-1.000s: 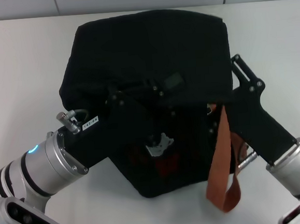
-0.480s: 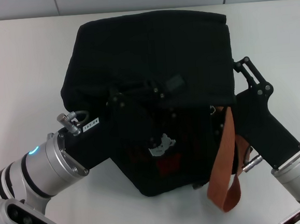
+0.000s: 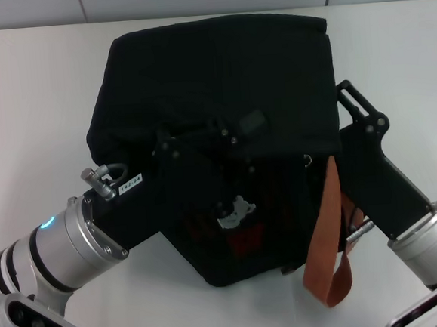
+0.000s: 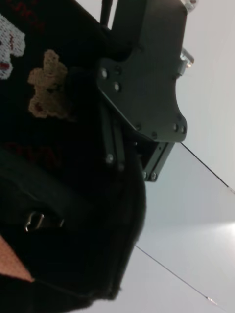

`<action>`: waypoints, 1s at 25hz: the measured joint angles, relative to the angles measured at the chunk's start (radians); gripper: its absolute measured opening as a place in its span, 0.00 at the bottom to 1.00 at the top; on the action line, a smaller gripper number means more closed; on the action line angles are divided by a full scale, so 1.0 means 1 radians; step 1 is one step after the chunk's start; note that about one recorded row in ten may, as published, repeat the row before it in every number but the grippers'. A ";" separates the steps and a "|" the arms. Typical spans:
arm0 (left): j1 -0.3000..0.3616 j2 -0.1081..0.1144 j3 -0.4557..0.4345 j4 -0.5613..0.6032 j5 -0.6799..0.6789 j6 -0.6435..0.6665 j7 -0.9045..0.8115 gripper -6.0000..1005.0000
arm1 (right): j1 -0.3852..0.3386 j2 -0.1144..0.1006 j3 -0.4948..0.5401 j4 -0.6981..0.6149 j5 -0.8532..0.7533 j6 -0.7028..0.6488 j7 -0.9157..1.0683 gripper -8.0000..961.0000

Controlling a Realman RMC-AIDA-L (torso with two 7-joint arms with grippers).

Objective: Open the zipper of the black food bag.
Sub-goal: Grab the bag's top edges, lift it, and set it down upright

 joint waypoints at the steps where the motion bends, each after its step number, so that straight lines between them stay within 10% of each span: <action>1: 0.000 0.000 0.000 -0.002 0.000 0.000 0.000 0.08 | 0.004 0.000 0.000 0.000 0.000 0.005 0.000 0.82; 5: 0.000 0.000 0.000 -0.003 0.000 0.000 0.001 0.08 | 0.015 0.000 -0.003 -0.001 -0.002 0.023 -0.001 0.78; 7: 0.000 0.000 0.000 -0.004 0.001 0.000 0.001 0.08 | 0.016 0.000 -0.006 -0.002 -0.004 0.024 -0.004 0.54; 13: 0.000 0.000 0.000 -0.004 0.002 0.001 0.002 0.08 | 0.020 0.000 -0.008 -0.004 -0.005 0.027 -0.012 0.30; 25: 0.002 0.000 -0.002 -0.003 0.001 0.001 0.002 0.08 | 0.047 0.000 0.010 0.016 0.000 0.099 -0.012 0.12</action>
